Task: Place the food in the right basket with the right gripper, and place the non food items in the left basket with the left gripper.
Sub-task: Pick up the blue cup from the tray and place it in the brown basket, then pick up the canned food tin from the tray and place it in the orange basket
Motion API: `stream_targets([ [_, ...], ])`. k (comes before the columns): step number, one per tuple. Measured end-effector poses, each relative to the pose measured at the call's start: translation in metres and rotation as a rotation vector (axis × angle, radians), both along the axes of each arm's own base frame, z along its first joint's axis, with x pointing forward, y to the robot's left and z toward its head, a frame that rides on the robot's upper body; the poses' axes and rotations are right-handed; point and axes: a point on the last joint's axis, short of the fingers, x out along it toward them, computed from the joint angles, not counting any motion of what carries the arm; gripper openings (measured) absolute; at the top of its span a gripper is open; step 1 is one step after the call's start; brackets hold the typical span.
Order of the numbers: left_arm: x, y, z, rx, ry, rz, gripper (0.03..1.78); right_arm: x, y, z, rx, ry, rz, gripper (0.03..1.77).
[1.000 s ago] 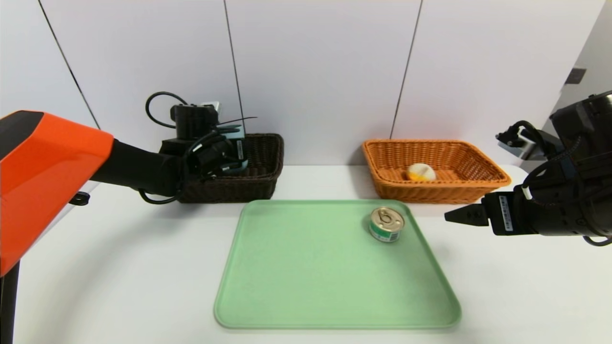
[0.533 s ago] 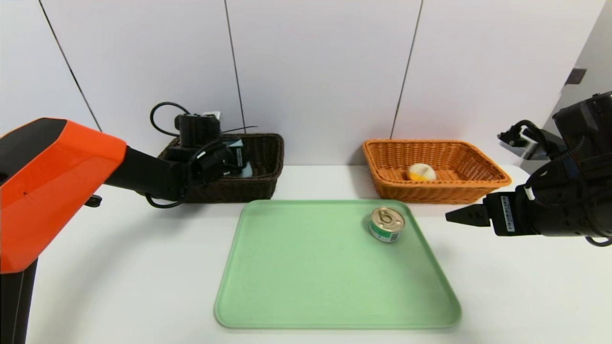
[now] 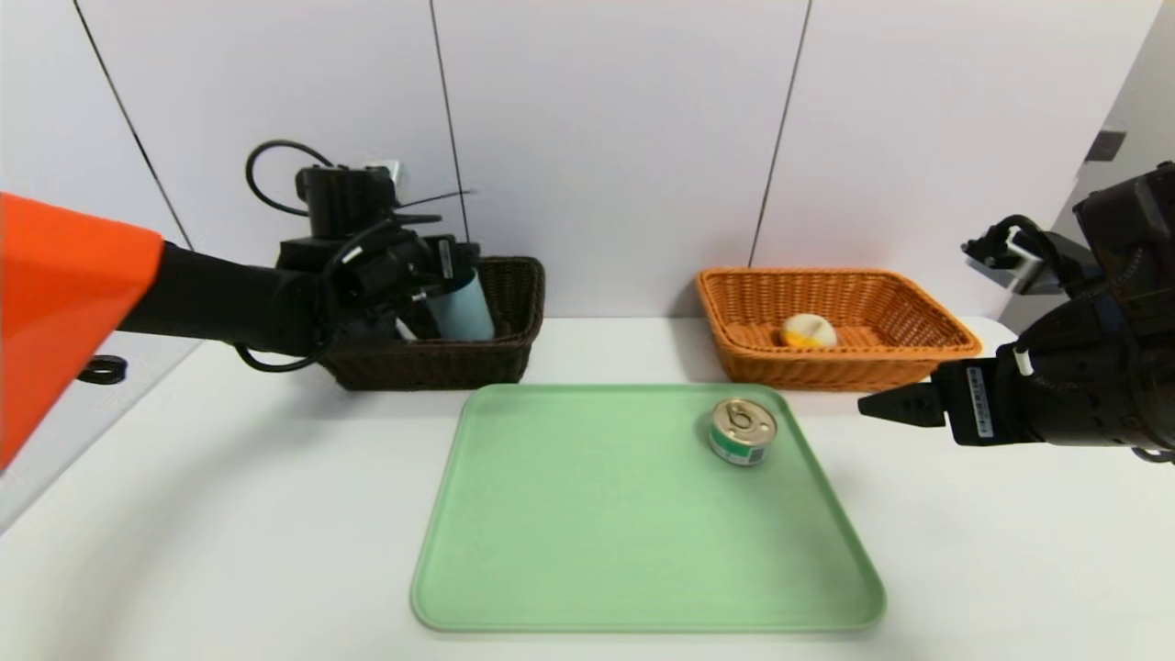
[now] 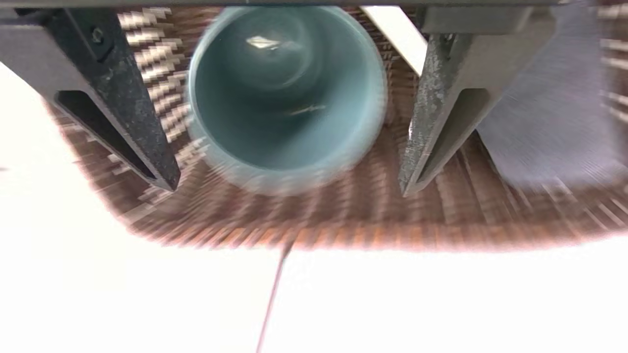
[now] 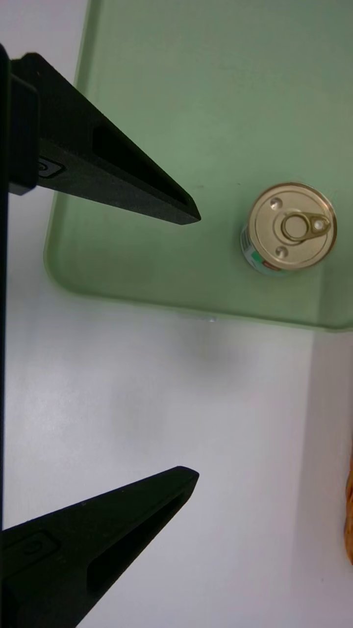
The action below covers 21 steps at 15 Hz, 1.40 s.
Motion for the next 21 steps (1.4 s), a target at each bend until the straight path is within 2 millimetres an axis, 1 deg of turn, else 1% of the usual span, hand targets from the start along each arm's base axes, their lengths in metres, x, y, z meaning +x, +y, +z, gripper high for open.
stream_targets([
  [3,-0.036,0.009,0.060,-0.005,-0.026,0.024,1.63,-0.009,0.005,0.009,0.011,-0.034,0.036,1.71],
  [5,-0.070,0.015,0.092,0.000,-0.006,0.044,1.65,-0.020,0.011,0.013,0.020,-0.053,0.087,1.71],
  [7,-0.110,0.024,0.113,0.003,0.023,0.049,1.66,-0.035,0.015,0.010,0.022,-0.059,0.140,1.71],
  [8,-0.133,0.028,0.118,0.007,0.041,0.048,1.67,-0.043,0.016,0.005,0.017,-0.054,0.162,1.71],
  [10,-0.173,0.038,0.110,0.021,0.086,0.051,1.67,-0.057,0.013,-0.005,0.018,-0.067,0.194,1.71],
  [11,-0.191,0.043,0.102,0.029,0.109,0.053,1.67,-0.062,0.012,-0.012,0.021,-0.087,0.206,1.71],
  [14,-0.242,0.057,0.077,0.042,0.151,0.060,1.67,-0.070,0.010,-0.036,0.046,-0.169,0.236,1.71],
  [15,-0.255,0.061,0.069,0.044,0.159,0.062,1.68,-0.071,0.010,-0.046,0.061,-0.196,0.247,1.71],
  [17,-0.277,0.068,0.057,0.048,0.166,0.066,1.69,-0.072,0.011,-0.065,0.087,-0.240,0.258,1.71],
  [21,-0.306,0.076,0.038,0.055,0.180,0.068,1.69,-0.072,0.013,-0.098,0.133,-0.293,0.297,1.71],
])
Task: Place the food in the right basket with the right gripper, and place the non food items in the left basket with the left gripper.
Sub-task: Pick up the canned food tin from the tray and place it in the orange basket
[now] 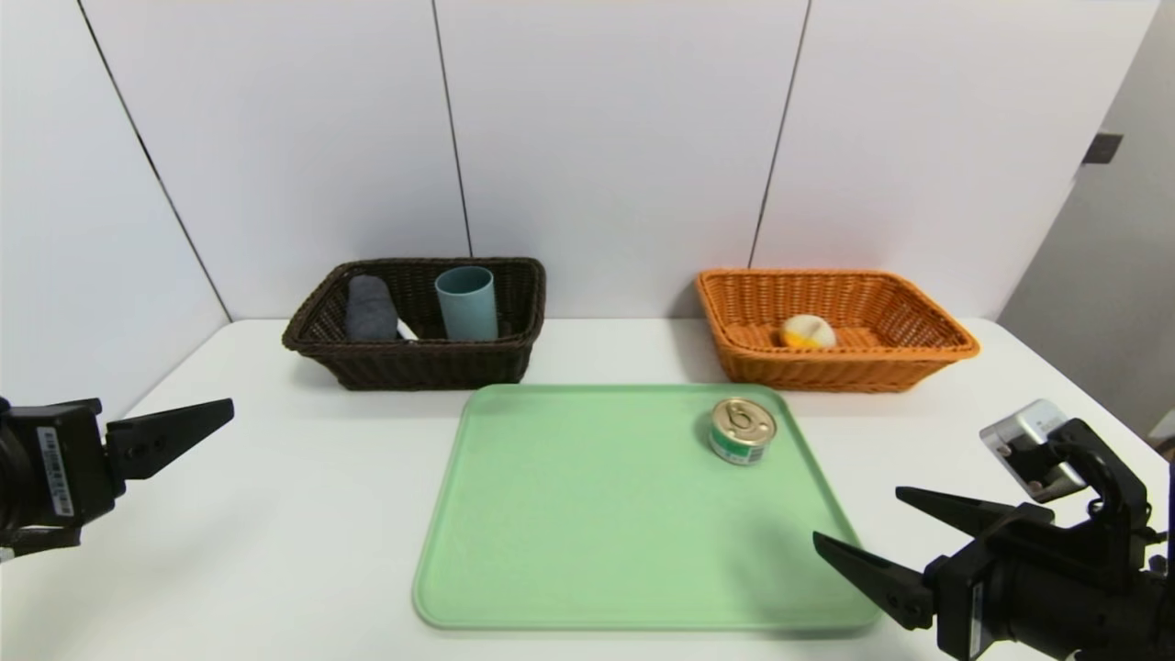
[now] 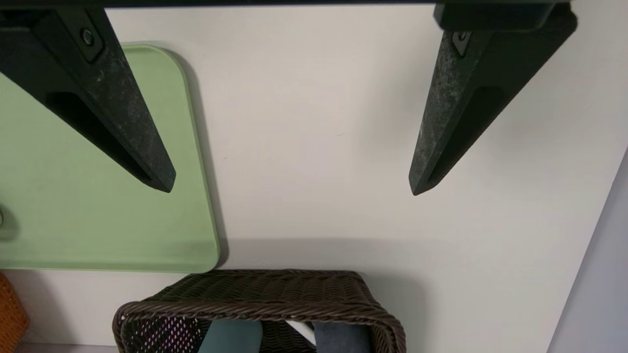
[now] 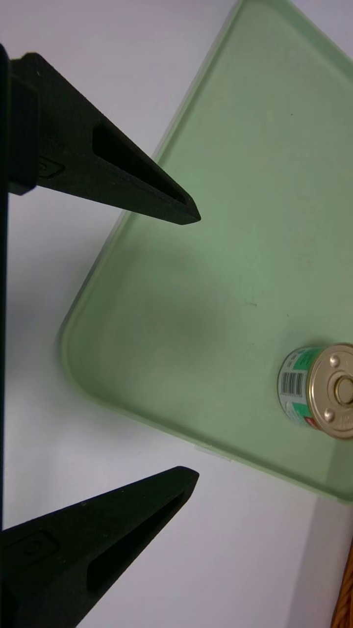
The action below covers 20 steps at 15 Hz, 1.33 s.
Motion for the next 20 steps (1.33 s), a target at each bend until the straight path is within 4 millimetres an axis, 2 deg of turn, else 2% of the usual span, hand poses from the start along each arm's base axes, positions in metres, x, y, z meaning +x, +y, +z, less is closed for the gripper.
stream_targets([
  [5,-0.018,0.005,-0.008,0.002,0.012,-0.001,1.69,0.004,0.003,-0.009,0.028,-0.039,0.014,1.71],
  [11,-0.025,0.007,-0.012,0.003,0.010,-0.003,1.69,0.017,0.008,-0.016,0.008,-0.019,0.000,1.71],
  [17,-0.025,0.007,-0.014,0.004,0.014,-0.003,1.69,0.051,0.023,-0.035,0.020,-0.111,-0.058,1.71],
  [20,-0.025,0.007,-0.014,0.004,0.017,-0.006,1.69,0.059,0.025,-0.044,0.036,-0.163,-0.081,1.71],
])
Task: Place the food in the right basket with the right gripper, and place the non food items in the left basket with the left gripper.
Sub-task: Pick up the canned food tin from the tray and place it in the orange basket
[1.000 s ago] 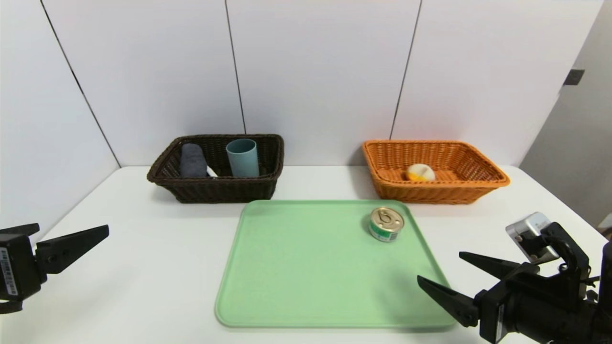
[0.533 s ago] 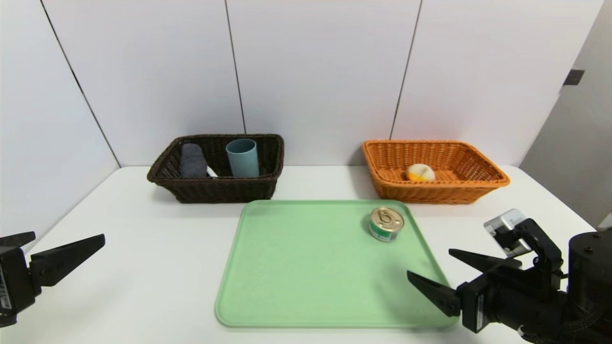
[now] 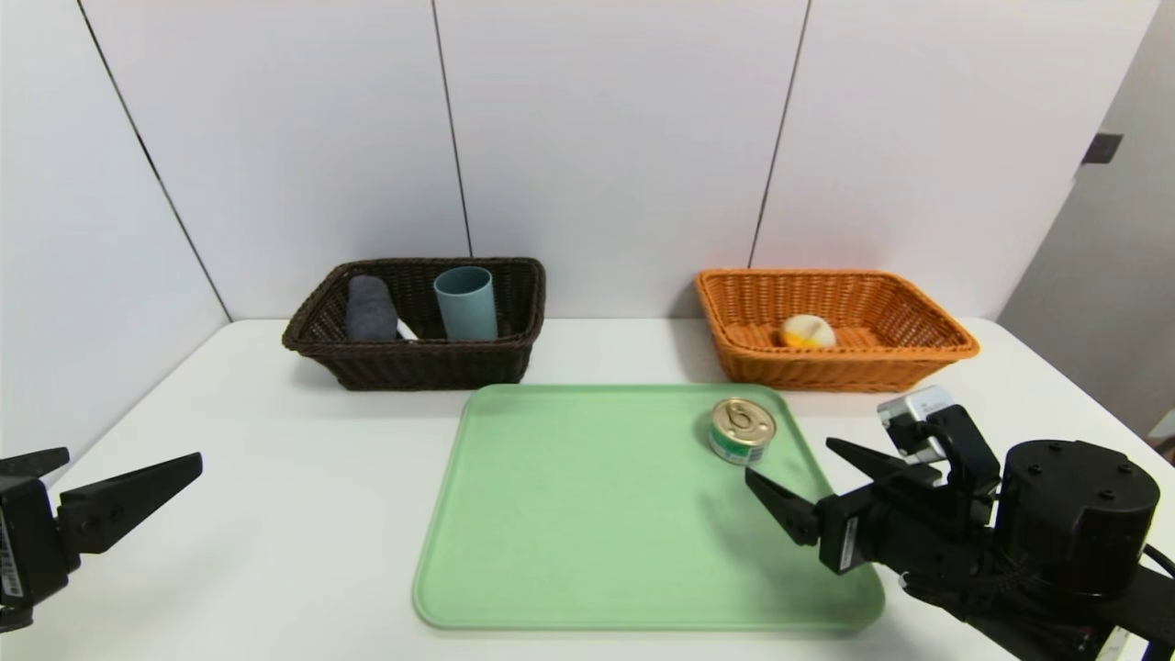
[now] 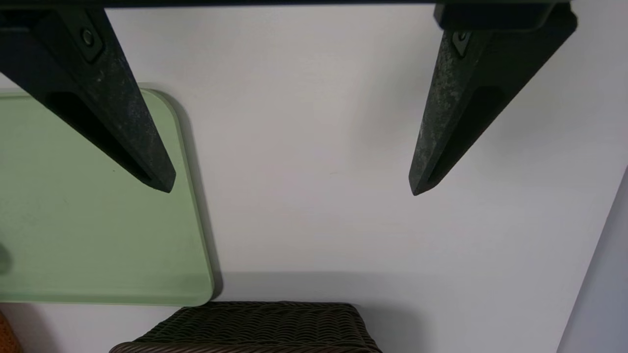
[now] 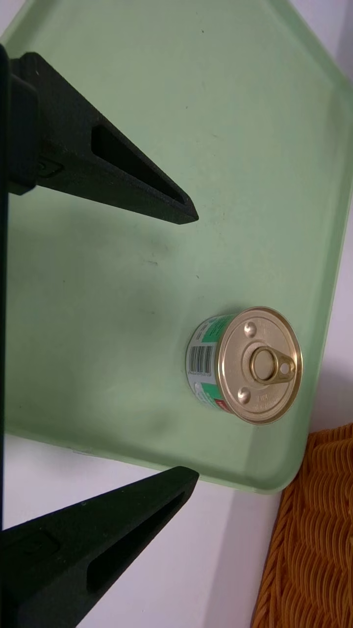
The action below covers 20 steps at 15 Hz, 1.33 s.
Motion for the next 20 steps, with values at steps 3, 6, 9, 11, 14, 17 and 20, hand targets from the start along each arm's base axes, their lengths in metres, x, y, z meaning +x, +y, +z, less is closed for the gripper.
stream_targets([
  [3,0.003,-0.001,0.001,0.000,0.003,0.000,1.69,0.002,0.000,-0.007,-0.018,0.025,-0.003,1.71],
  [6,0.004,-0.001,0.001,0.000,0.006,-0.001,1.69,0.004,0.001,-0.009,-0.022,0.030,-0.007,1.71],
  [9,0.004,-0.001,0.001,0.001,0.006,-0.001,1.69,0.008,0.000,-0.009,-0.025,0.026,-0.012,1.71],
  [11,0.004,-0.001,0.001,0.002,0.007,-0.001,1.69,0.011,0.000,-0.009,-0.031,0.019,-0.017,1.71],
  [14,0.004,-0.001,0.001,0.001,0.007,-0.001,1.69,0.016,-0.001,-0.011,-0.028,-0.003,-0.029,1.71],
  [17,0.004,-0.001,0.001,0.001,0.006,-0.002,1.69,0.024,-0.002,-0.016,-0.026,-0.045,-0.045,1.71],
  [20,0.004,-0.001,0.001,0.001,0.006,-0.003,1.69,0.028,-0.001,-0.025,-0.033,-0.034,-0.048,1.71],
])
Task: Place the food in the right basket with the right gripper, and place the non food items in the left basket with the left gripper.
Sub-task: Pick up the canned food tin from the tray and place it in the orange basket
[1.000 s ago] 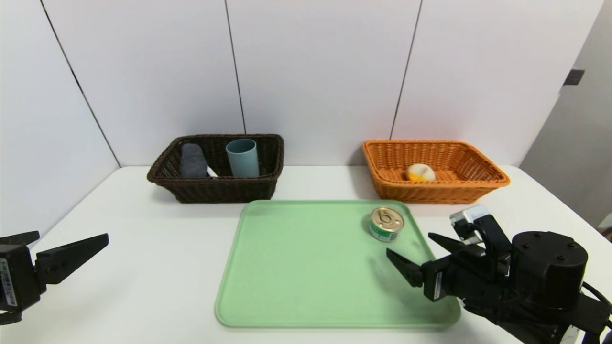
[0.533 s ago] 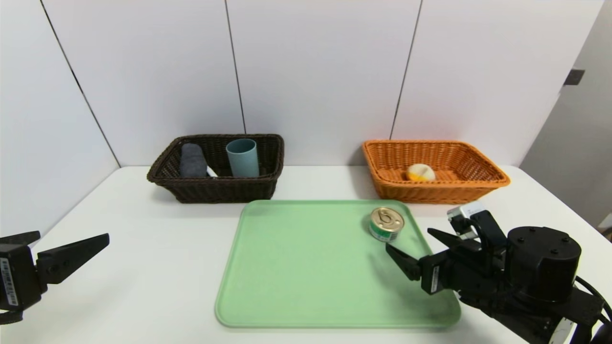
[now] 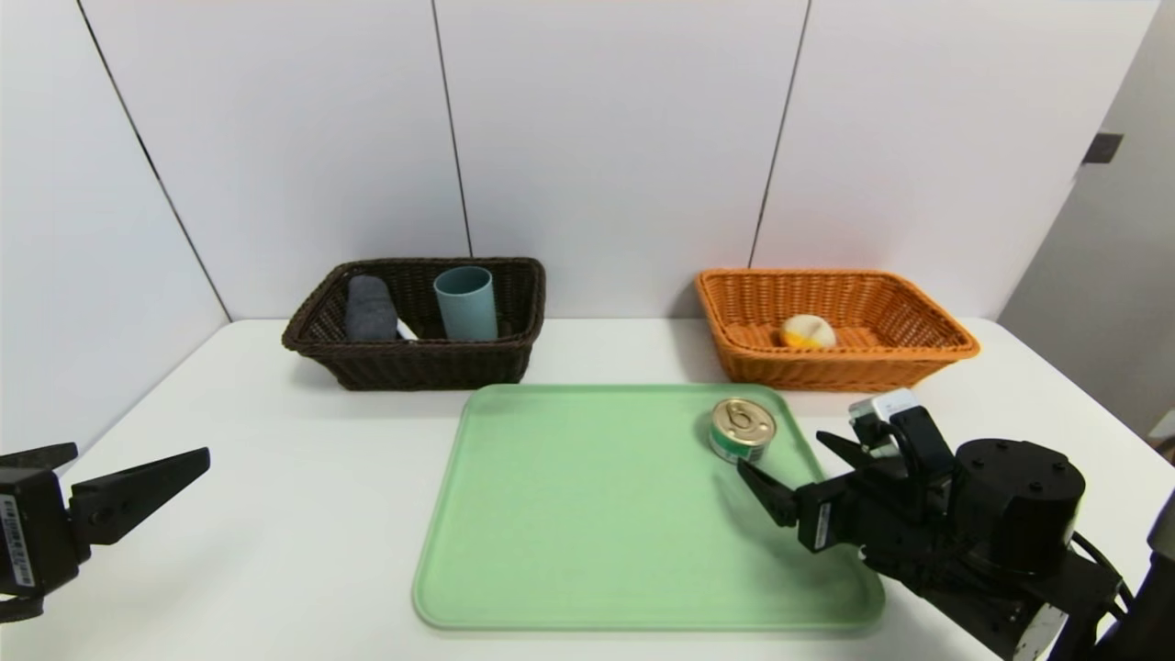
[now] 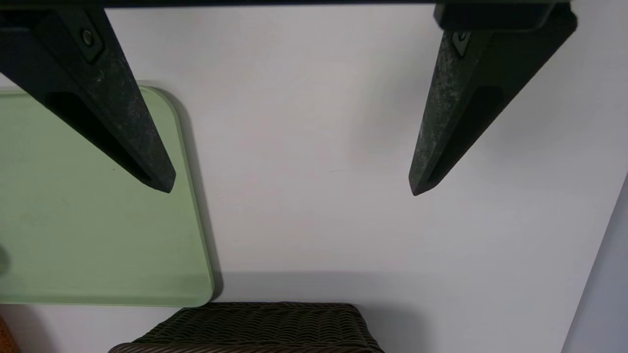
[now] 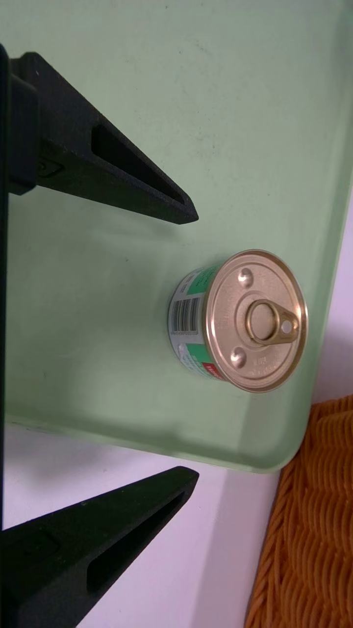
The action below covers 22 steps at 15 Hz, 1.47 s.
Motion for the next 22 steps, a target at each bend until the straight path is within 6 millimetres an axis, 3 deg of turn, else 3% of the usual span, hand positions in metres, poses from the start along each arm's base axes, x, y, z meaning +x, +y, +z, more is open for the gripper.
stream_targets([
  [10,0.002,0.000,-0.001,0.005,0.007,-0.001,1.69,0.007,0.006,-0.007,-0.013,0.014,0.012,1.71],
  [22,0.002,-0.001,0.001,0.009,0.002,-0.001,1.69,0.030,0.018,-0.014,-0.015,-0.013,0.020,1.71],
])
